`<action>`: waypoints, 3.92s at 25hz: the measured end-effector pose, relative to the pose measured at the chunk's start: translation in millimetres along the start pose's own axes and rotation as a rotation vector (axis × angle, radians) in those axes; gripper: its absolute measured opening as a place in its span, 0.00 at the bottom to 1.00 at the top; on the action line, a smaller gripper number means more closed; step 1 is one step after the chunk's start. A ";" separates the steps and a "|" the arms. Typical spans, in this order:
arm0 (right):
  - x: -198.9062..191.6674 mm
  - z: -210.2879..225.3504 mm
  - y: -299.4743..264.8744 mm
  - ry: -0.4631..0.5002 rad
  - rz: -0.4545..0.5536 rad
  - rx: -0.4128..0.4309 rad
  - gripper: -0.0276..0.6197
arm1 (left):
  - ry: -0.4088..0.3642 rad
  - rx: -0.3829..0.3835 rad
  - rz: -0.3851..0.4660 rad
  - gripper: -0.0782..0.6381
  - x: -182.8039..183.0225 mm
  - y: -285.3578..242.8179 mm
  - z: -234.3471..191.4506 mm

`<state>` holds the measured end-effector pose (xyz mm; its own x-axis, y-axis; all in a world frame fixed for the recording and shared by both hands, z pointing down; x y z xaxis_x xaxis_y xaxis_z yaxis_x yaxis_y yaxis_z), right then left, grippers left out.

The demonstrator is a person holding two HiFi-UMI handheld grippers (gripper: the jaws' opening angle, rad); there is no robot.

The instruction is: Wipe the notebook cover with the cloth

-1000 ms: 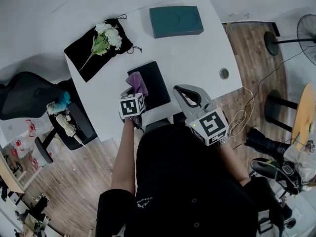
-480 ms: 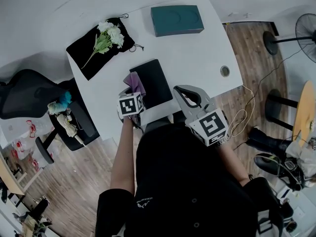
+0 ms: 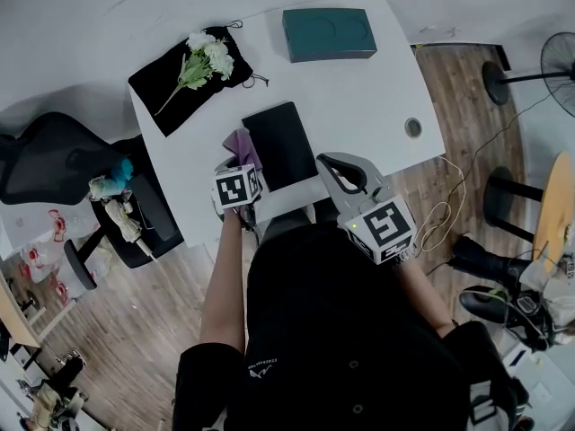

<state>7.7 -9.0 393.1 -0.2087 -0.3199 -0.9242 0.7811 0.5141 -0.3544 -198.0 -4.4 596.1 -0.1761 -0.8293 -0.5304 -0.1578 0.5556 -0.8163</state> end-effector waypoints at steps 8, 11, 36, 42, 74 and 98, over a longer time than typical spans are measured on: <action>-3.8 -6.0 7.3 -0.010 0.007 0.002 0.05 | 0.035 -0.028 0.044 0.23 2.0 20.0 5.0; -4.5 -3.7 10.9 -0.009 0.014 0.007 0.05 | 0.064 -0.070 0.026 0.23 -4.0 20.2 16.7; -16.2 77.4 52.2 -0.024 0.003 0.115 0.05 | 0.068 -0.119 -0.030 0.23 -15.9 -12.9 142.2; -24.4 90.2 55.2 -0.011 -0.015 0.142 0.05 | 0.074 -0.118 -0.036 0.23 -16.8 -25.8 153.1; -26.3 56.0 52.6 -0.019 -0.045 -0.031 0.05 | -0.007 -0.198 -0.102 0.23 -28.2 -37.3 133.2; -26.2 24.5 29.4 -0.023 -0.064 -0.005 0.05 | 0.034 -0.166 -0.107 0.24 -43.2 -15.9 86.1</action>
<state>50.5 -5.0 410.3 -0.2447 -0.3700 -0.8962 0.7636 0.4961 -0.4133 -104.2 17.4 612.3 -0.1818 -0.8832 -0.4324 -0.3348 0.4690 -0.8172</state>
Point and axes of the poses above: the fingertips, and each gripper's own axes: y backward along the fingers, z to its right, x out of its top, the point moved 6 cm from there along y, backward along the fingers, and after that the axes turned 7 degrees about z, right-handed, at the moved point
